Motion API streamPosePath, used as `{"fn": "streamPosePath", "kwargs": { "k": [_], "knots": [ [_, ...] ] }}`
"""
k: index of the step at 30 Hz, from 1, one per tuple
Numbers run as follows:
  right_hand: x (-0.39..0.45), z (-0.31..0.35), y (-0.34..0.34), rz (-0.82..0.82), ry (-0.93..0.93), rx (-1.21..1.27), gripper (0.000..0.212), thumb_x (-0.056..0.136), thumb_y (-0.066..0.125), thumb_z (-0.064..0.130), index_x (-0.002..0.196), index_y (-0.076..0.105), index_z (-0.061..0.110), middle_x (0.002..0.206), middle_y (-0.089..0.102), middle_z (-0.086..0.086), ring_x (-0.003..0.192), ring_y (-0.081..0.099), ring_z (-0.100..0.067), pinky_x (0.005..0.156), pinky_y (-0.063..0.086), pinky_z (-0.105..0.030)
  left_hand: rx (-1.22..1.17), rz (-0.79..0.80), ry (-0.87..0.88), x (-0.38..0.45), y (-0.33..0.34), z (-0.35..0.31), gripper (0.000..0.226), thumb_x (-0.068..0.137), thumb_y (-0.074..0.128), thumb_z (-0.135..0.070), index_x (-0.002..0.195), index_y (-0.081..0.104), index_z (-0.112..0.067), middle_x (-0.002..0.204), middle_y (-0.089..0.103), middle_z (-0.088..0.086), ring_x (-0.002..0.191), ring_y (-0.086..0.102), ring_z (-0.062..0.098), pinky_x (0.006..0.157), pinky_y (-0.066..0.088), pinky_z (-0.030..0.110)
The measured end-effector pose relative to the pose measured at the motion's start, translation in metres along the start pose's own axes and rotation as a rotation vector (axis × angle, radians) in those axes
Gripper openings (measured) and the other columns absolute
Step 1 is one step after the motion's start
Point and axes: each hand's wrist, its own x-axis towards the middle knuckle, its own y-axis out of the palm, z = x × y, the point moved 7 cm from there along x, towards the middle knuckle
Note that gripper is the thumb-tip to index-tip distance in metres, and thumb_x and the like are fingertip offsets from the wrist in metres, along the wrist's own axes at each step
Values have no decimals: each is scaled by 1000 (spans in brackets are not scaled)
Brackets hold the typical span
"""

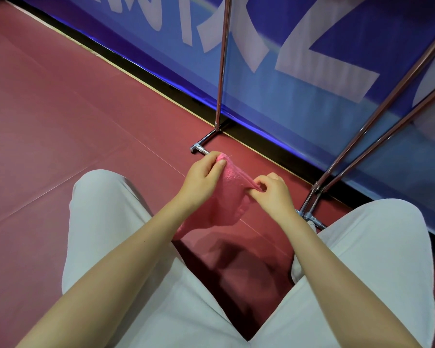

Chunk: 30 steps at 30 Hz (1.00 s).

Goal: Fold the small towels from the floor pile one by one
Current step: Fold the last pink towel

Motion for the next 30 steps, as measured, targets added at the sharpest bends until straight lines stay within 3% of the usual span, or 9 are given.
{"fn": "streamPosePath", "kwargs": {
  "k": [4, 8, 11, 15, 18, 23, 30],
  "knots": [
    [2, -3, 0, 38, 76, 239, 16, 78, 74, 25, 75, 63, 14, 82, 53, -1, 79, 49, -15, 63, 32, -25, -112, -96, -87, 5, -12, 9, 21, 102, 44, -14, 89, 56, -25, 78, 52, -19, 72, 48, -15, 70, 36, 7],
    [-2, -2, -2, 35, 221, 749, 10, 82, 69, 10, 83, 60, 12, 73, 57, -1, 72, 52, -14, 63, 40, -24, -235, -168, -209, 10, -19, 26, 21, 103, 42, -19, 95, 61, -17, 82, 52, -14, 72, 46, -5, 70, 38, 13],
    [-3, 3, -10, -22, 218, 951, 14, 82, 69, 3, 84, 62, 15, 78, 64, 0, 72, 59, -12, 65, 48, -23, -303, -212, -312, 11, -20, 41, 21, 103, 42, -22, 95, 61, -20, 83, 53, -13, 77, 47, 0, 68, 39, 16],
    [-5, 12, -22, -92, 117, 883, 11, 83, 68, 5, 90, 65, 14, 90, 69, 2, 83, 65, -6, 75, 49, -17, -420, -279, -479, 8, -14, 59, 21, 102, 42, -24, 94, 61, -21, 88, 56, -8, 82, 49, 7, 71, 41, 24],
    [-5, 11, -25, -176, 83, 724, 9, 85, 67, 8, 93, 64, 10, 89, 67, 7, 79, 61, 5, 72, 43, -7, -530, -298, -627, 0, -2, 69, 23, 101, 43, -24, 86, 61, -22, 83, 57, -5, 77, 51, 11, 68, 42, 28],
    [1, -16, -9, -271, 287, 609, 15, 86, 67, 20, 95, 59, 11, 92, 62, -2, 82, 57, -13, 71, 41, -24, -629, -281, -808, -11, 26, 78, 25, 96, 45, -24, 78, 60, -22, 79, 55, -4, 72, 48, 14, 64, 38, 28],
    [-2, -32, 9, -393, 529, 629, 33, 89, 63, 22, 114, 57, 1, 114, 62, -15, 103, 60, -30, 86, 45, -33, -667, -285, -872, -15, 63, 80, 25, 95, 49, -28, 79, 67, -21, 85, 63, -2, 82, 54, 18, 74, 43, 29]
  ]
}}
